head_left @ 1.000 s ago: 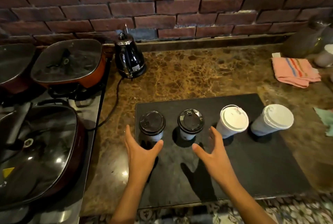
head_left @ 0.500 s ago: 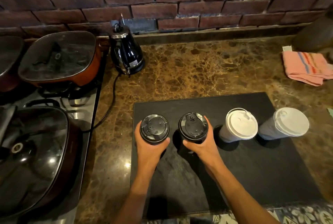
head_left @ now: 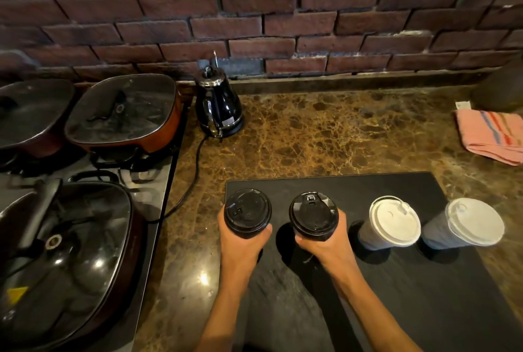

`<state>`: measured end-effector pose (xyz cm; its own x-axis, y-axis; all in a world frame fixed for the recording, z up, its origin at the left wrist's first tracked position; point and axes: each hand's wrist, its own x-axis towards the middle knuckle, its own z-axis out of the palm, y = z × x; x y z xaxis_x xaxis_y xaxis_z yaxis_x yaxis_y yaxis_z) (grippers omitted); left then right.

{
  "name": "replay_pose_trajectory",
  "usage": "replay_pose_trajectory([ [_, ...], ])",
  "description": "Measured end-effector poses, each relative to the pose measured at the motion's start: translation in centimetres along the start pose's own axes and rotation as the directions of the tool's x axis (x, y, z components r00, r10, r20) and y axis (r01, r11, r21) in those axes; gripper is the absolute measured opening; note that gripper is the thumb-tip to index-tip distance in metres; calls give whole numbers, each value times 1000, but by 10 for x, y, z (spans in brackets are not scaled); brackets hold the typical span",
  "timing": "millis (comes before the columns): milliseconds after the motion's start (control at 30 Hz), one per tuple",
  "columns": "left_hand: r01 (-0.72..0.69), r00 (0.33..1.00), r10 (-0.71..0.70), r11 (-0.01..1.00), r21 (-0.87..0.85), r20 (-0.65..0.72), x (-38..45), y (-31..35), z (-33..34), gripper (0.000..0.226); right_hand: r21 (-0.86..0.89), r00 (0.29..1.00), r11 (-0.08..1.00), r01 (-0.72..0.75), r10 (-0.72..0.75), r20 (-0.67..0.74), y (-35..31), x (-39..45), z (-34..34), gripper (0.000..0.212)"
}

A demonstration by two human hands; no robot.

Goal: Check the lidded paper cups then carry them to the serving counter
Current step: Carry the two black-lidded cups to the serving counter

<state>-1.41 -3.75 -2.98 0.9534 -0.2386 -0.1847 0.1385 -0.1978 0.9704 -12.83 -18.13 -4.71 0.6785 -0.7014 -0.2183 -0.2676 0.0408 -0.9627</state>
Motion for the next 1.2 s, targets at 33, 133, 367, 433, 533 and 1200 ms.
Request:
replay_pose_trajectory([
  [33, -26, 1000, 26, 1000, -3, -10, 1, 6, -5, 88, -10, 1000, 1000, 15, -15, 17, -8, 1, 1, 93],
  [133, -127, 992, 127, 992, 5, -13, -1, 25, -22, 89, -44, 994, 995, 89, -86, 72, -26, 5, 4, 86],
  [367, -185, 979, 180, 981, -51, -100, -25, 53, -78, 85, 11, 950, 963, 269, -268, 159, -76, -18, 29, 90],
  [433, -180, 977, 172, 982, -56, -129, -37, 59, -96, 88, 30, 929, 950, 310, -309, 205, -85, -29, 40, 91],
  [533, -147, 970, 130, 987, -67, -206, -62, 62, -123, 88, 46, 885, 928, 369, -366, 289, -98, -42, 55, 84],
  [1200, -178, 258, -23, 981, -71, -966, -427, 0, -251, 81, 231, 101, 906, 356, -283, 954, -85, -325, 180, 102],
])
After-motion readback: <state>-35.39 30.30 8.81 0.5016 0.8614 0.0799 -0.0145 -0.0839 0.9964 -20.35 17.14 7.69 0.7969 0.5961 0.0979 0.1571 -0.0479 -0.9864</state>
